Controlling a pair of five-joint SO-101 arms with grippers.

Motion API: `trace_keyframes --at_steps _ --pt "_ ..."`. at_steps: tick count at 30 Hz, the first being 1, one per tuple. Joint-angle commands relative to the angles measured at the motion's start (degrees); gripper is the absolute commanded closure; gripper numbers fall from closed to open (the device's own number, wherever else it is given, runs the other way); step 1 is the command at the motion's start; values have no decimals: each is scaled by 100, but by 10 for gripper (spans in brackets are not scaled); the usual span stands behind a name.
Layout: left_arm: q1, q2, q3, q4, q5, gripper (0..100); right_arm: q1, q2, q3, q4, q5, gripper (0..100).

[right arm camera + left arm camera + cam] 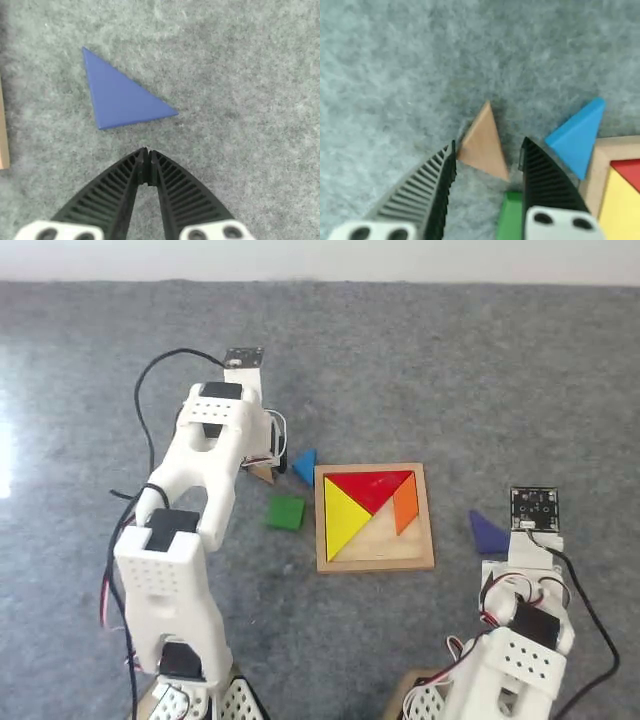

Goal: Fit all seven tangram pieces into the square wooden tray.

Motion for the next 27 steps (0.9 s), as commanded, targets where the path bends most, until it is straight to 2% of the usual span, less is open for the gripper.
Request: trace_keyframes --at_steps 1,11,27 --pt "9 -79 -207 62 167 797 -48 -75 -185 -92 88 990" --pt "18 -26 -110 176 167 797 -48 -75 -185 -110 97 990" --pt "53 -26 154 -114 158 800 -48 -75 -185 -92 97 990"
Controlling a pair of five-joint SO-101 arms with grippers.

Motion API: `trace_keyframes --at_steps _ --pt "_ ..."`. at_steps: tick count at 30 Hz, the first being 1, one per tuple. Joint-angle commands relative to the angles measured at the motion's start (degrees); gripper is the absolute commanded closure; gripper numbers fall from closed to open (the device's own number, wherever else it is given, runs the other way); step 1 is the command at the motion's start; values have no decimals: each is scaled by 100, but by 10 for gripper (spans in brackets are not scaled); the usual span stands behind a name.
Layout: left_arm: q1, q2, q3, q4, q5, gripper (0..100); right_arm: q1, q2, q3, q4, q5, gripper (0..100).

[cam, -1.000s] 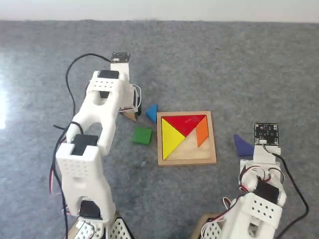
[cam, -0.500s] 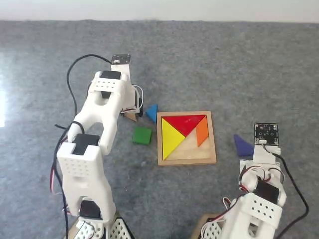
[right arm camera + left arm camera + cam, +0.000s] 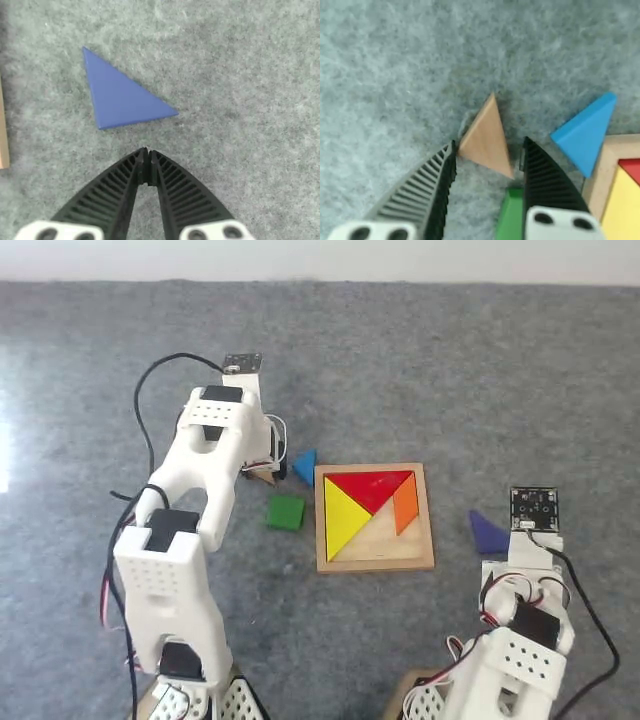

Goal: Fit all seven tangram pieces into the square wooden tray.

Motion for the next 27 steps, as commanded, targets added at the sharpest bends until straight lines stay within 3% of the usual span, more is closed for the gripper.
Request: trace_keyframes --at_steps 1,7,19,27 --pt "53 -35 -13 -158 26 813 -48 -75 -185 -92 79 990" --pt "70 -35 -22 -193 -132 890 -48 -75 -185 -92 79 990" --pt "167 -668 -382 255 -492 925 -48 -75 -185 -101 79 990" --pt "1204 -1943 -409 1037 -668 924 -48 -75 -185 -110 79 990"
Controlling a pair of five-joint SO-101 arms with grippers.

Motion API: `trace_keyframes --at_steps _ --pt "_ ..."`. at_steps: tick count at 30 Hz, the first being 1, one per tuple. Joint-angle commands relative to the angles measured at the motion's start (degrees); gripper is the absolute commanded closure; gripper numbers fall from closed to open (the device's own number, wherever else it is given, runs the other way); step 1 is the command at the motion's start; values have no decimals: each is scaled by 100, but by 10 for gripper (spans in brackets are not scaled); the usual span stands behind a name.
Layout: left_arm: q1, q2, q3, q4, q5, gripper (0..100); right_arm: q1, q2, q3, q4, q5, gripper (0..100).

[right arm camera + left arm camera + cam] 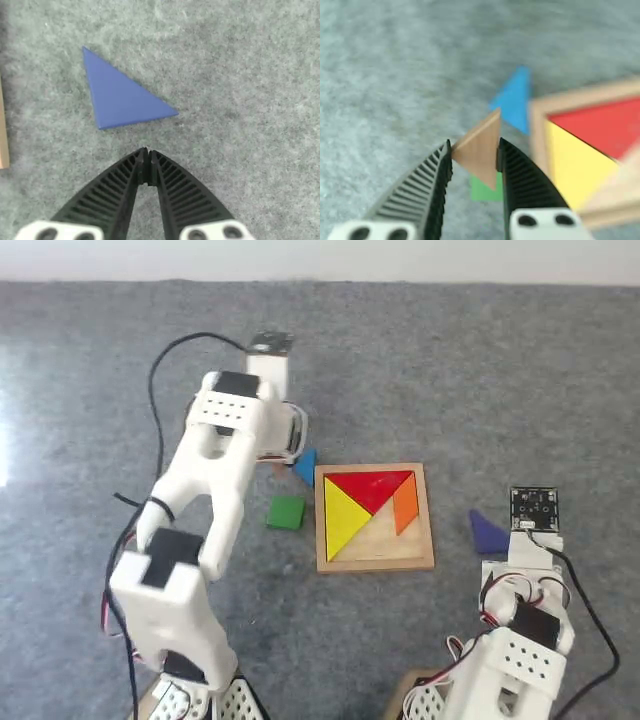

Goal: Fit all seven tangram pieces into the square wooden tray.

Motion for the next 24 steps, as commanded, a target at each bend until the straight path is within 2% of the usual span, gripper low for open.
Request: trace_keyframes --at_steps 1,4,6,10,14,24 --pt "563 -765 -242 281 -70 924 -48 -75 -185 -110 79 990" --pt "1020 -774 -154 211 -70 924 -48 -75 -185 -92 79 990" --pt "1301 -712 119 -114 0 924 -48 -75 -185 -92 79 990" --pt "1837 -440 637 -958 765 924 -48 -75 -185 -101 79 990" --pt "2233 -114 760 -1618 1160 924 -48 -75 -185 -101 79 990" --pt "2488 132 760 -1556 1996 927 -57 -75 -185 -119 79 990"
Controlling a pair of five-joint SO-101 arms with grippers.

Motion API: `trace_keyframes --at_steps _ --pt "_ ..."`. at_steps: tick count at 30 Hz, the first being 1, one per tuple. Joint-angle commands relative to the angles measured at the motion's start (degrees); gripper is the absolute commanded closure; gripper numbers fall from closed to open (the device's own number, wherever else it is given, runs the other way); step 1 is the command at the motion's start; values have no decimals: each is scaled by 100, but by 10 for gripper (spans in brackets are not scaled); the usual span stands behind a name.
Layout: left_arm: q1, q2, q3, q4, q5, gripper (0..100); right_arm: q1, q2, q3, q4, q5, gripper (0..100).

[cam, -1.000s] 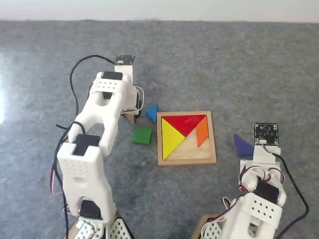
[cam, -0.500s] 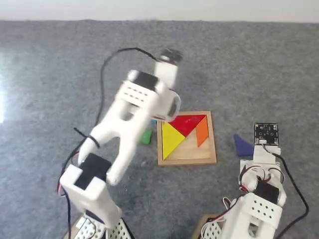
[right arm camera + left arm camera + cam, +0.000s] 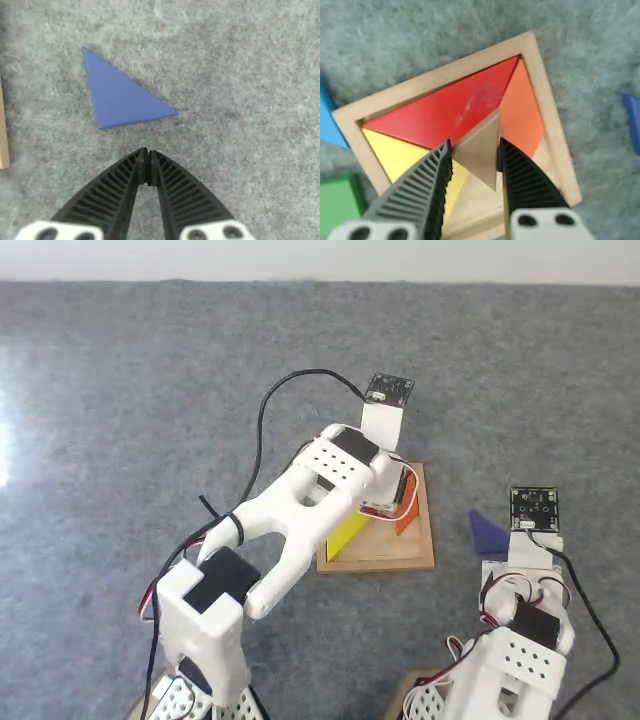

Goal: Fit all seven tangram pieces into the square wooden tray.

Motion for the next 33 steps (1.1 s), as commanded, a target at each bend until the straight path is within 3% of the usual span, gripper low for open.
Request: trace_keyframes --at_steps 1,19,25,33 --pt "114 -79 -57 70 211 927 -57 -75 -185 -119 79 990" --pt "290 -70 488 -413 352 923 -57 -75 -185 -127 79 990" --pt "290 -70 488 -396 343 844 -57 -75 -185 -127 79 990" --pt "273 -70 462 -413 325 834 -57 -75 -185 -127 79 990"
